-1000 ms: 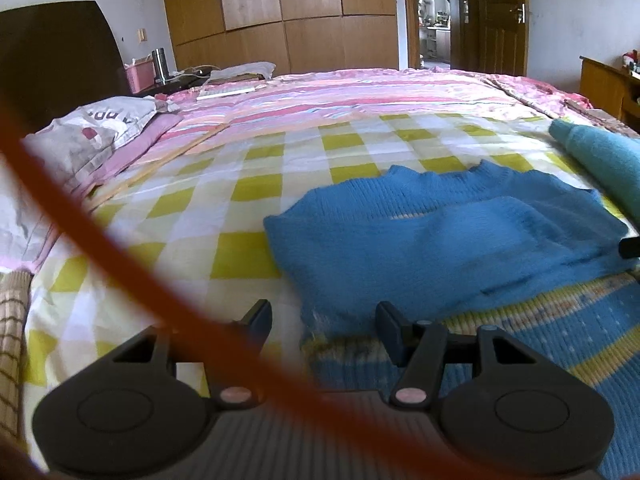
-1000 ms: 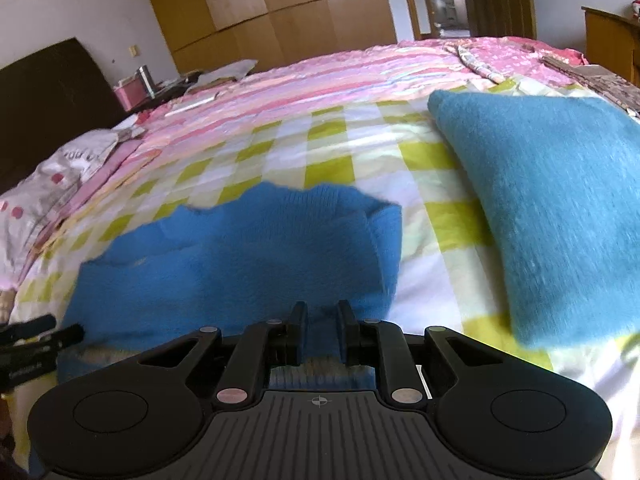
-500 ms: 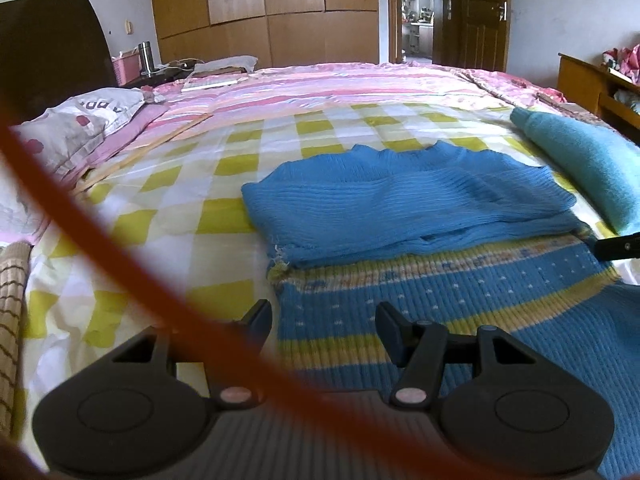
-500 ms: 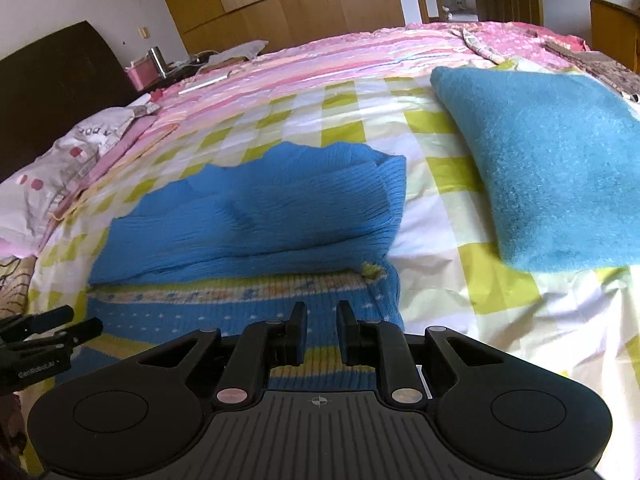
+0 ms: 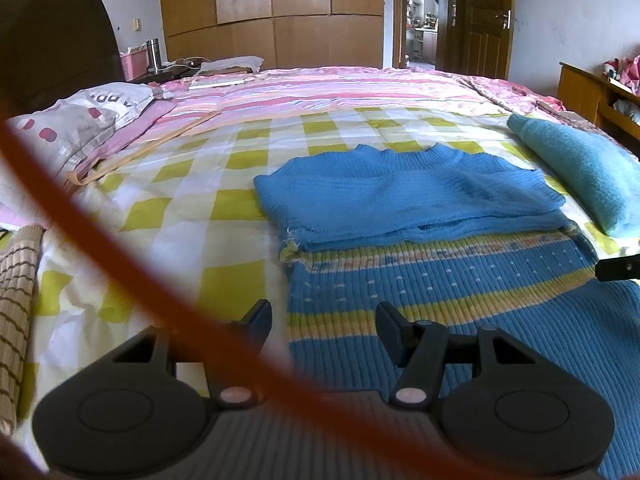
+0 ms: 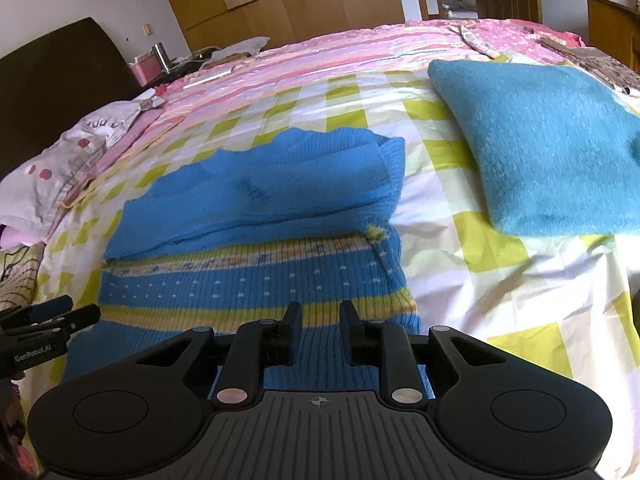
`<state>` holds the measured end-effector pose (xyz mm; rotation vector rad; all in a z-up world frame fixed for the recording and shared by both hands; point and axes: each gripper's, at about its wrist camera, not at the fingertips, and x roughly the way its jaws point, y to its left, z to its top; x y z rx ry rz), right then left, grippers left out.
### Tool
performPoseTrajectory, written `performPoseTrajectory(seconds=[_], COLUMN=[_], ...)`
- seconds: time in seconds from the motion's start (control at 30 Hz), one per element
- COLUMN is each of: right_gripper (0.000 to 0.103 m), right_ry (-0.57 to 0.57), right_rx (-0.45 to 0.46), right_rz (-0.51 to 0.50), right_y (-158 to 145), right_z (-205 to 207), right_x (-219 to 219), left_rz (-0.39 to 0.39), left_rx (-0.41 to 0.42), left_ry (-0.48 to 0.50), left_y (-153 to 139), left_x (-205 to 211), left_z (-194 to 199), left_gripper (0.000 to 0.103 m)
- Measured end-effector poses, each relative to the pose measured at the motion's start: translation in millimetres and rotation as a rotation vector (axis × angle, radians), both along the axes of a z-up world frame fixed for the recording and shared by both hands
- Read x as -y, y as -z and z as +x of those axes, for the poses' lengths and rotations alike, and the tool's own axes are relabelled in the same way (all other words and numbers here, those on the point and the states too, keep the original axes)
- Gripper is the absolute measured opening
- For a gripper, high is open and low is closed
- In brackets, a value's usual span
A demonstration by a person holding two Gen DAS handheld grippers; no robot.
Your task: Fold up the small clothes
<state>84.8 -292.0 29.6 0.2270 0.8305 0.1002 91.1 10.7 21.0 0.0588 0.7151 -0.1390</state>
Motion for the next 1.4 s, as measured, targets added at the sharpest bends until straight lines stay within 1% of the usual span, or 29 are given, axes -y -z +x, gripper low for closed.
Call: performPoseTrajectory(seconds=[0.97,1.03,1.13,1.4], right_gripper=[0.022,0.023,0.027,0.029], right_ry=[0.001,0.003,0.004,-0.001], right_rx=[-0.041,-0.043,-0.045,-0.055], right_rz=[-0.001,-0.001,0.001,0.0], right_y=[9,9,8,11], right_z=[-19,-21,-25,-37], right_x=[-4,-3,-2,-1], left_rz=[-0.02,-0.02,-0.024,-0.003], left_rx=[-0.041,-0.047,-0.062,-0.11], left_ry=[0.022,0.025,0.031,0.047], left_y=[6,6,7,10], left_x=[-5,-5,-4,1], left_z=[-21,-23,-28,-41], left_gripper=[0.063,0.063,0.063,0.063])
